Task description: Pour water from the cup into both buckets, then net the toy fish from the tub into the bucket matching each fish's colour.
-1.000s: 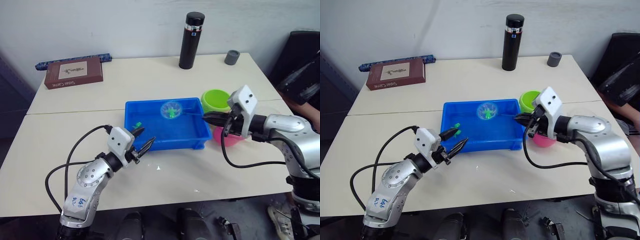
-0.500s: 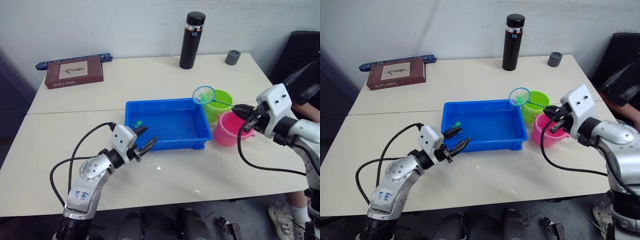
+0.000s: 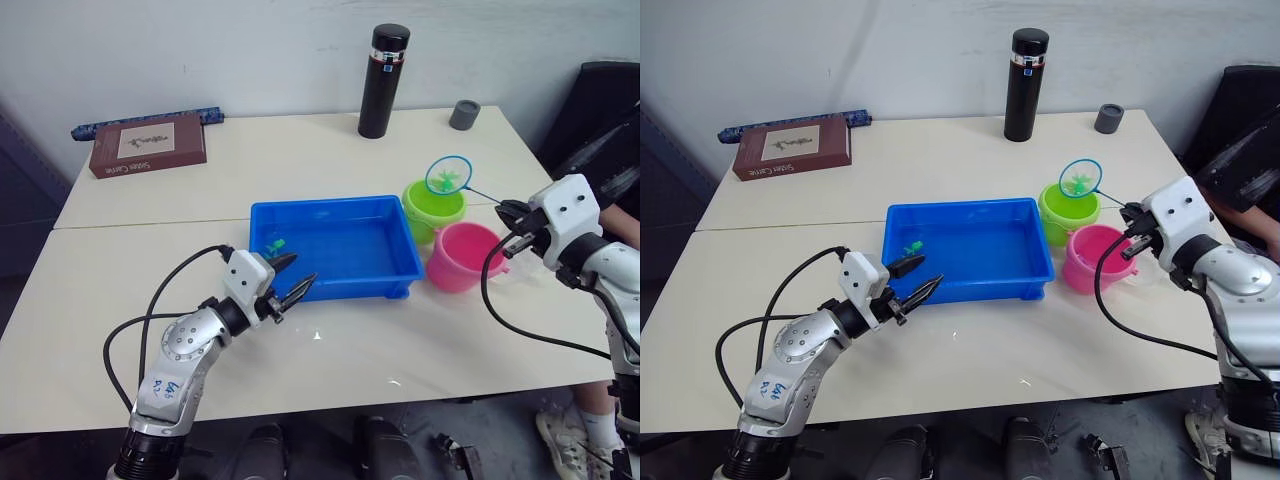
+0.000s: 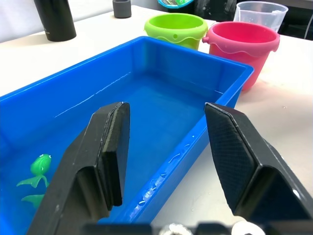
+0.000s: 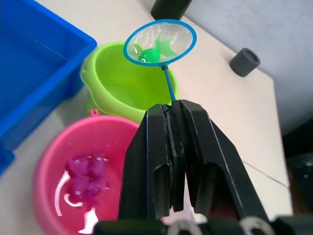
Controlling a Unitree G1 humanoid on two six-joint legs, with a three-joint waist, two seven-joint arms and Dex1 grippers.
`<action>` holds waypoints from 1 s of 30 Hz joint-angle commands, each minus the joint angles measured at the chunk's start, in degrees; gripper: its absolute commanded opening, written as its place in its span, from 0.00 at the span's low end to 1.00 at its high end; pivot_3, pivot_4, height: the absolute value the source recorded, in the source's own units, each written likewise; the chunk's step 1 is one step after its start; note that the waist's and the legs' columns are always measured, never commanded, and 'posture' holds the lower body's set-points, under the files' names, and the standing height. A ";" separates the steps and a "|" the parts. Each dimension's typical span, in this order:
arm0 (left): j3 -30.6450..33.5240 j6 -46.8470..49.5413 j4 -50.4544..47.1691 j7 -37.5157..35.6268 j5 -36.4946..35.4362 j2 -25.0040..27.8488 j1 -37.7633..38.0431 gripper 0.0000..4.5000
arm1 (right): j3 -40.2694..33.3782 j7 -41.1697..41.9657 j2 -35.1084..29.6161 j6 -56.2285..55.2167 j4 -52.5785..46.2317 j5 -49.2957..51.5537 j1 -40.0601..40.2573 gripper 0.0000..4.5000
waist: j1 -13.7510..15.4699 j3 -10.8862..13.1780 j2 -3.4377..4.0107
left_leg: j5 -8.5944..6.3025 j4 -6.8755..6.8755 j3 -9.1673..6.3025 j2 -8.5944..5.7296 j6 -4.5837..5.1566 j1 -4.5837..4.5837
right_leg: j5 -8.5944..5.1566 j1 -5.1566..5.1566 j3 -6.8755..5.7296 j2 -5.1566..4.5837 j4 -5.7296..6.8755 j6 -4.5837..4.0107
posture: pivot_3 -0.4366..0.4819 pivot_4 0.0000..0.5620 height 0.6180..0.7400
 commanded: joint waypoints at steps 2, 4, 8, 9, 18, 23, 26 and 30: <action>0.10 -1.16 -1.35 0.41 -0.15 -0.23 -0.20 0.59 | 0.80 -1.24 -2.15 -8.52 2.09 -5.13 0.83 0.00 | 0.00 0.00 0.00 | 0.00 0.00 0.00 0.00 0.00 0.00 | 0.00 0.00 0.00 0.00 0.00 0.00 | 0.48 0.27 1.00; 0.11 -1.21 -1.29 0.49 -0.16 -0.24 -0.17 0.59 | 2.39 -2.48 -3.12 -13.68 4.07 -9.16 1.14 0.00 | -0.05 0.00 0.00 | 0.00 0.00 0.01 0.00 0.00 0.00 | 0.00 0.00 0.00 0.00 0.00 0.00 | 0.48 0.27 1.00; 0.05 -1.20 -1.32 0.59 -0.14 -0.26 -0.14 0.59 | 4.35 -4.77 -4.44 -20.29 6.46 -14.90 0.89 0.00 | -0.05 0.00 0.00 | 0.00 0.00 0.03 0.00 -0.01 0.02 | 0.00 0.00 0.01 0.01 0.01 0.01 | 0.48 0.27 1.00; 0.06 -1.19 -1.31 0.61 -0.13 -0.26 -0.15 0.59 | 4.88 -5.47 -4.89 -22.10 6.92 -16.44 0.84 0.00 | -0.05 0.00 0.00 | 0.00 0.00 0.03 0.00 -0.01 0.02 | 0.00 0.00 0.01 0.01 0.01 0.01 | 0.48 0.27 1.00; 0.11 -1.11 -1.49 0.83 -0.11 -0.28 0.04 0.59 | 8.96 -13.15 -9.58 -36.15 12.67 -30.33 0.47 0.00 | -0.04 0.00 0.00 | 0.01 0.02 0.04 -0.01 -0.03 0.04 | 0.00 0.02 0.02 0.01 0.01 0.01 | 0.48 0.27 1.00; 0.06 -0.97 -1.77 1.00 -0.12 -0.28 0.17 0.59 | 8.81 -15.40 -9.87 -36.57 14.33 -32.31 -0.48 0.00 | -0.14 0.00 0.00 | 0.02 0.03 0.07 -0.01 -0.03 0.05 | 0.01 0.02 0.05 0.00 0.02 0.01 | 0.48 0.27 1.00; 0.01 -0.87 -2.06 1.13 -0.14 -0.28 0.39 0.59 | 8.50 -15.67 -9.95 -36.47 15.19 -32.24 -1.57 0.00 | -0.16 0.00 0.00 | 0.03 0.03 0.07 0.00 -0.04 0.07 | 0.01 0.02 0.05 0.01 0.05 0.01 | 0.48 0.27 1.00; 0.04 -0.79 -2.22 1.15 -0.23 -0.18 0.49 0.59 | 7.53 -13.87 -8.72 -34.99 13.85 -28.56 -3.35 0.00 | -0.15 0.00 0.00 | 0.03 0.04 0.08 -0.01 -0.04 0.07 | 0.01 0.02 0.06 0.01 0.05 0.01 | 0.48 0.27 1.00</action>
